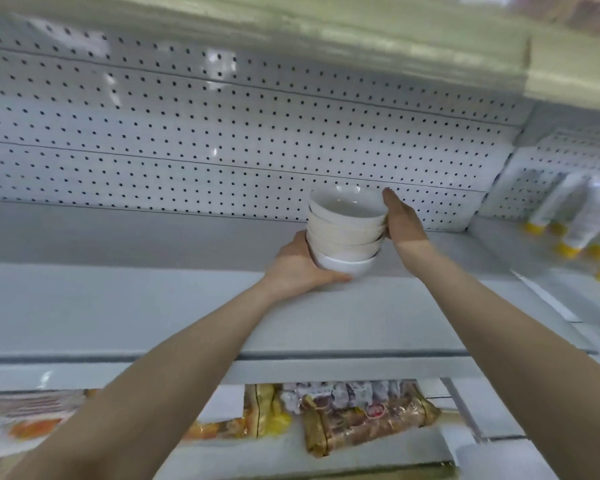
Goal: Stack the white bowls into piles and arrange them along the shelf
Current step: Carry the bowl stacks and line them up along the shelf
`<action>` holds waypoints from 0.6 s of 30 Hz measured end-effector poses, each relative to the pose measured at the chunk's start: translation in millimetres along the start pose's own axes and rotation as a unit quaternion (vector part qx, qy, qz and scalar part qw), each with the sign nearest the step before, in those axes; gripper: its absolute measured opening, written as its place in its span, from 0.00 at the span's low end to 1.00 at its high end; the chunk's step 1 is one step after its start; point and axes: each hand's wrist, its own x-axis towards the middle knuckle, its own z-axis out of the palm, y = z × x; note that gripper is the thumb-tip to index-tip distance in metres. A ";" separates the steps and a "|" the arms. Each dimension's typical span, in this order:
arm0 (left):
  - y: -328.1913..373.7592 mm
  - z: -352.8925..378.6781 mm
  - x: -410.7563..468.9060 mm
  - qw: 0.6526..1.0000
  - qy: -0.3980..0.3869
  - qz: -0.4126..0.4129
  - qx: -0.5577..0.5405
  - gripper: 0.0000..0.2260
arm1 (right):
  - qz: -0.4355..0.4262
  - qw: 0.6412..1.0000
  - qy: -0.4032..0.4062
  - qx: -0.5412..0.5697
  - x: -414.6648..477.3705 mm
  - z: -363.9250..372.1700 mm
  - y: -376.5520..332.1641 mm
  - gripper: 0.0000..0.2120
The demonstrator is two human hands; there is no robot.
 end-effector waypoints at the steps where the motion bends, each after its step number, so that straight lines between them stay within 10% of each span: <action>1: 3.3 9.2 4.8 1.000 -0.002 -0.003 0.005 0.33 | -0.002 1.000 -0.003 0.004 6.4 -7.4 7.4 0.42; 6: 21.3 42.3 30.5 0.998 -0.014 -0.037 0.056 0.44 | -0.011 1.000 -0.019 0.012 37.2 -38.2 34.9 0.35; 18: 50.3 91.3 60.2 0.998 -0.024 -0.019 0.053 0.31 | -0.056 0.998 -0.029 0.020 74.6 -84.1 60.6 0.31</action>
